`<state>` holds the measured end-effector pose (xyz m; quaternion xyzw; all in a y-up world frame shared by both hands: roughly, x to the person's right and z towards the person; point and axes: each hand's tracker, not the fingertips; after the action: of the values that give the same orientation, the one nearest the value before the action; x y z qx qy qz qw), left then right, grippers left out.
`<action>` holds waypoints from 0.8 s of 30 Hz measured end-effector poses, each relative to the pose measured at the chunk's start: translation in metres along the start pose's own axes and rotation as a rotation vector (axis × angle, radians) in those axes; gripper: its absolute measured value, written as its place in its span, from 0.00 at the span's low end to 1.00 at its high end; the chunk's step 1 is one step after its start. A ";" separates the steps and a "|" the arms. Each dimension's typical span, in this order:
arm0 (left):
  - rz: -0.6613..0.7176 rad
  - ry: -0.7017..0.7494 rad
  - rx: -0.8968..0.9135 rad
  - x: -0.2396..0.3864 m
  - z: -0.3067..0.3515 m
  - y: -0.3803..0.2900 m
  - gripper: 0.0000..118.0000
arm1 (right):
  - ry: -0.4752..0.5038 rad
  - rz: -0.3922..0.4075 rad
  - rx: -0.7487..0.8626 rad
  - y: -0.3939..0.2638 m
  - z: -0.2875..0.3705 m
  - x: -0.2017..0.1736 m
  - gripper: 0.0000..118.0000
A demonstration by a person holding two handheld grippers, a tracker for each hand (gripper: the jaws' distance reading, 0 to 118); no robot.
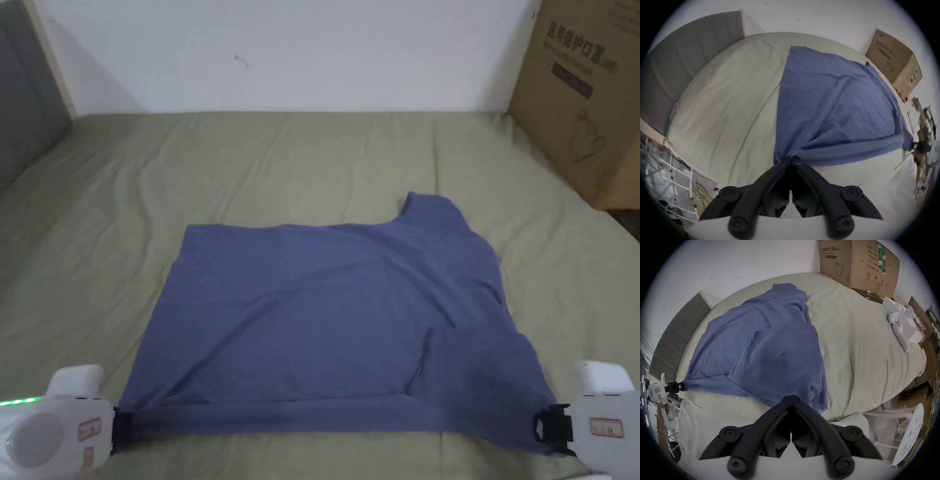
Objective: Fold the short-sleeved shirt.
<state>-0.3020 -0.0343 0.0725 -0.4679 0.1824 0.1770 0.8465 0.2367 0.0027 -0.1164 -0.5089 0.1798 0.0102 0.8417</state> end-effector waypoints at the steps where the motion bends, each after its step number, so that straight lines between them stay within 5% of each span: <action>1: 0.024 -0.015 0.000 -0.003 0.001 0.000 0.00 | -0.002 -0.002 -0.001 0.003 -0.001 0.001 0.00; 2: 0.020 -0.019 0.000 -0.005 0.001 -0.001 0.00 | -0.001 -0.002 -0.005 0.005 -0.002 0.005 0.07; 4: -0.019 0.000 -0.004 0.006 0.008 -0.005 0.00 | -0.011 -0.025 0.009 0.009 -0.005 0.008 0.45; 6: -0.082 0.032 -0.006 0.011 0.010 -0.008 0.00 | -0.004 -0.044 0.015 0.014 -0.008 0.013 0.49; 8: -0.086 0.041 -0.006 0.018 0.015 -0.010 0.00 | 0.009 -0.042 0.003 0.017 -0.018 0.016 0.47; 9: -0.084 0.040 -0.004 0.017 0.016 -0.010 0.00 | 0.007 -0.030 -0.045 0.017 -0.028 0.017 0.36; 10: -0.083 0.038 -0.005 0.016 0.016 -0.010 0.00 | -0.003 -0.031 -0.093 0.016 -0.037 0.019 0.01; 14: -0.072 0.041 -0.011 0.011 0.020 -0.011 0.00 | 0.005 -0.057 -0.091 0.009 -0.037 0.014 0.00; 18: -0.085 0.045 -0.006 0.013 0.028 -0.006 0.00 | -0.005 0.051 -0.058 0.019 -0.010 -0.001 0.00; 24: -0.100 0.048 0.038 0.021 0.040 0.029 0.00 | 0.053 0.031 0.012 0.062 0.013 -0.004 0.00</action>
<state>-0.2918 0.0168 0.0611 -0.4642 0.1823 0.1199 0.8584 0.2241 0.0450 -0.1625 -0.5011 0.2099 0.0088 0.8395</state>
